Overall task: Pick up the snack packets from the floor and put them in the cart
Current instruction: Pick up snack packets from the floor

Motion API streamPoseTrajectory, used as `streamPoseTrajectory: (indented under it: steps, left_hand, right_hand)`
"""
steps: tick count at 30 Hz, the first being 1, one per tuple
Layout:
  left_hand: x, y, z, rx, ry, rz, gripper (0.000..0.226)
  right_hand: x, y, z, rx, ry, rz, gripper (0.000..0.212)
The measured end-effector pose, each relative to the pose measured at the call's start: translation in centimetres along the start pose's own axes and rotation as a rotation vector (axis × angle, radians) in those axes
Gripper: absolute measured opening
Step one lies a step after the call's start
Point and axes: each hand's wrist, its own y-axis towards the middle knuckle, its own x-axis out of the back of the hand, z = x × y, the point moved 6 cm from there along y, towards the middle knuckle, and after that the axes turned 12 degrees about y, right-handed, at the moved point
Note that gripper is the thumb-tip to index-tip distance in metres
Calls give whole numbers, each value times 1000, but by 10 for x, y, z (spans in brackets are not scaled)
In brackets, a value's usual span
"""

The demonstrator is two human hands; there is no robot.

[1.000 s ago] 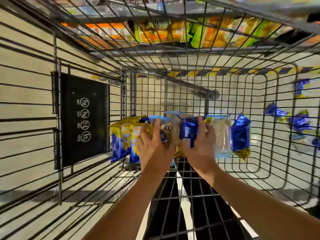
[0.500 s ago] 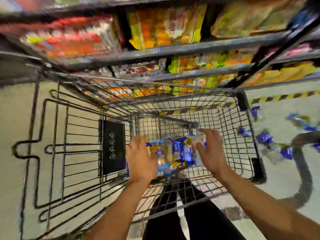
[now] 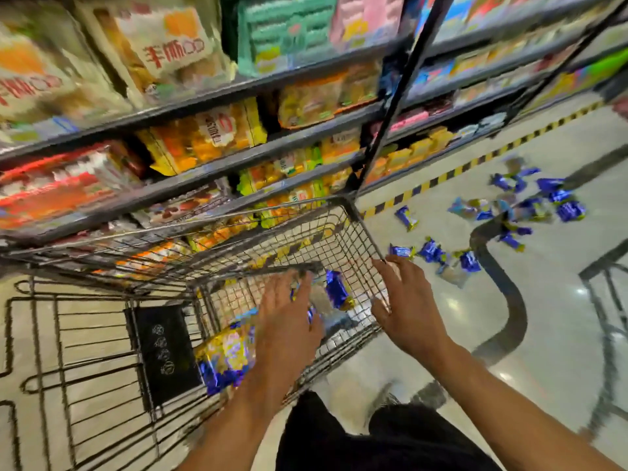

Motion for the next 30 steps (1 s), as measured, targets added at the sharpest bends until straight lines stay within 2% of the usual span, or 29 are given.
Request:
streamPoseTrajectory:
  steps: [4,9,19,30]
  left_hand:
    - [14,1,-67,-71,20,10,70]
    - [10,-4,-139,-143,85,-40,73]
    - [-29,-9,-333,-233,109,-9,75]
    - [-74,2,-502,-461,136,86,75]
  right_hand:
    - [38,-25,-42,-55,-7,-103,60]
    - [76,-60,-100,-129,61,-172,71]
    - [154,-159,-260,-311,298,-232,67]
    - [234,-227,-382,-579,300,-392,67]
